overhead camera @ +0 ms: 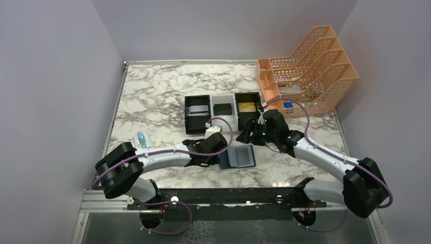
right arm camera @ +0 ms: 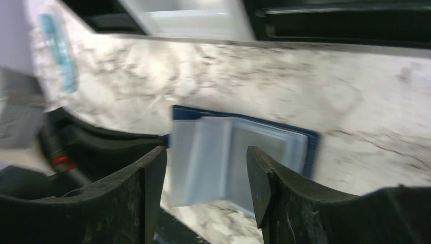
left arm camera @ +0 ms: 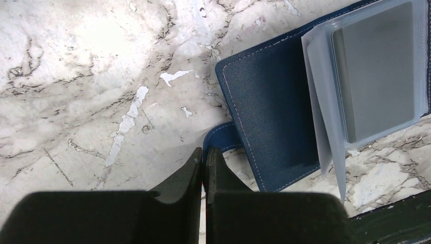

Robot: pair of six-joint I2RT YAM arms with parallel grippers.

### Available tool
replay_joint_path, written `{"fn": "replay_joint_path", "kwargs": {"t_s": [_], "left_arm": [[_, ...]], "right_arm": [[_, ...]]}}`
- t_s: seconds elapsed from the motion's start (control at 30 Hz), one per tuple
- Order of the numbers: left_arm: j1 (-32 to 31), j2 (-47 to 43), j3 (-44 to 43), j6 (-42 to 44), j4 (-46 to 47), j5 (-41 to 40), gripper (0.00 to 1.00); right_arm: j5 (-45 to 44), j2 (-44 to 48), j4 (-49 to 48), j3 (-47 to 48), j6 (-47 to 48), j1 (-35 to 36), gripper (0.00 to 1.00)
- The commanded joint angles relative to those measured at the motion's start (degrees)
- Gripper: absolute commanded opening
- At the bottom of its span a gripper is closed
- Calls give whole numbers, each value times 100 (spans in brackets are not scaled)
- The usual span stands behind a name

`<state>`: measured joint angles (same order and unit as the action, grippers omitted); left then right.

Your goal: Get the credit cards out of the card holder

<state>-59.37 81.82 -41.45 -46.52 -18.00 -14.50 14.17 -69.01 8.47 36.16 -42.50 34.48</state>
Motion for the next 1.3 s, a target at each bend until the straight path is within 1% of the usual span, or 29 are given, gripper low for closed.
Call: {"fn": "replay_joint_path", "kwargs": {"t_s": [0.0, 0.1, 0.2, 0.37, 0.53, 0.77, 1.07, 1.27], "left_arm": [[-30, 110, -108, 103, 64, 30, 0], [-30, 126, -135, 125, 68, 35, 0], [-30, 146, -144, 134, 64, 35, 0], [-30, 148, -155, 141, 47, 44, 0], [-30, 168, -178, 152, 49, 44, 0], [-30, 222, -228, 187, 46, 79, 0], [-30, 186, -198, 205, 30, 62, 0], [-30, 188, -197, 206, 16, 60, 0]], "right_arm": [[-1140, 72, 1120, -172, 151, -55, 57], [-744, 50, 885, -330, 117, -55, 50], [-371, -54, 660, -456, 24, -56, 47], [-306, -321, 655, -478, 73, -58, 45], [-13, -350, 424, -518, 162, -55, 41], [198, -506, 330, -463, 173, -60, 39], [-351, -168, 748, -337, 164, -55, 42], [-355, -220, 811, -398, 173, -54, 42]]}}
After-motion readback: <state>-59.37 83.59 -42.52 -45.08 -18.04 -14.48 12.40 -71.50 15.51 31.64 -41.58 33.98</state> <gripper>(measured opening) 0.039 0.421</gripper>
